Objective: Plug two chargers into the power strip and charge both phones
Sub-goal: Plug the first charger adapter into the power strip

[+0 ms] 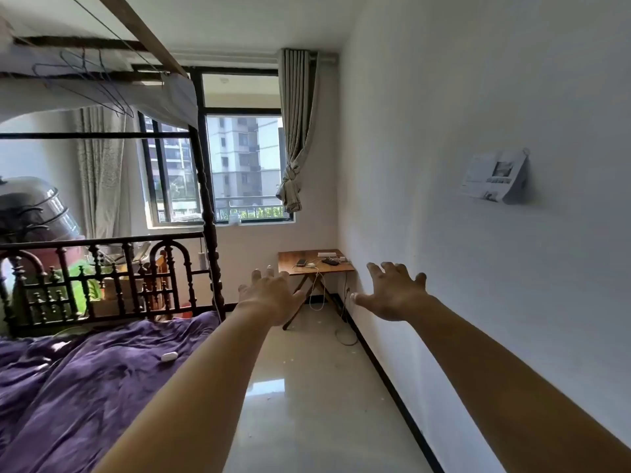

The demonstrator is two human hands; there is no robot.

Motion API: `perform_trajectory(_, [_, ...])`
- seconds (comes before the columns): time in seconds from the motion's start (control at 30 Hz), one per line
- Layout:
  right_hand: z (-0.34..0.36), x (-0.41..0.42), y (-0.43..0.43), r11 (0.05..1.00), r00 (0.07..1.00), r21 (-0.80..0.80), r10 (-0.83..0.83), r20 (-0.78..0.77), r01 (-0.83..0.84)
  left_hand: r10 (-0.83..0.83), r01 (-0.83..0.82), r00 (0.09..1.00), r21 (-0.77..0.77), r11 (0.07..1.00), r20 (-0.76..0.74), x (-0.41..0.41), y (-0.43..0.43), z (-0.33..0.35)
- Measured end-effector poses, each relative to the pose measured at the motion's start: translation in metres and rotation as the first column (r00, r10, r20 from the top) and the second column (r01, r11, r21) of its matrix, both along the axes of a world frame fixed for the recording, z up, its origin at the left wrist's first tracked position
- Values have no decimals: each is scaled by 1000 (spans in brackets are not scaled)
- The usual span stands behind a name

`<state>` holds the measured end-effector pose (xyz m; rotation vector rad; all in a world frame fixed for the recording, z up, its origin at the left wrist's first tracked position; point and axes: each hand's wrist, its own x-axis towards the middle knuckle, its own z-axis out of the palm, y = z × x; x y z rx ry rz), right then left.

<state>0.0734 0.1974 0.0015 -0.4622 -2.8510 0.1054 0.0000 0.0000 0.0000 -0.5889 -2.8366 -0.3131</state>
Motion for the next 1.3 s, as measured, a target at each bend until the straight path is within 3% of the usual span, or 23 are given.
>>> perform_trajectory(0.47, [-19,-219,78,1000,999,7,28,41,-29,3,-2,1000,-26,1000,31,-209,85,-10])
perform_trajectory(1.07, [-15,-574,174,998,996,-6,-61,71,62,-139,134,989,-82,988,-53,-585,193,-12])
perform_trajectory(1.3, [-26,-733,243,998,995,5,-62,78,62,-121,121,993,-82,989,1,-741,265,-22])
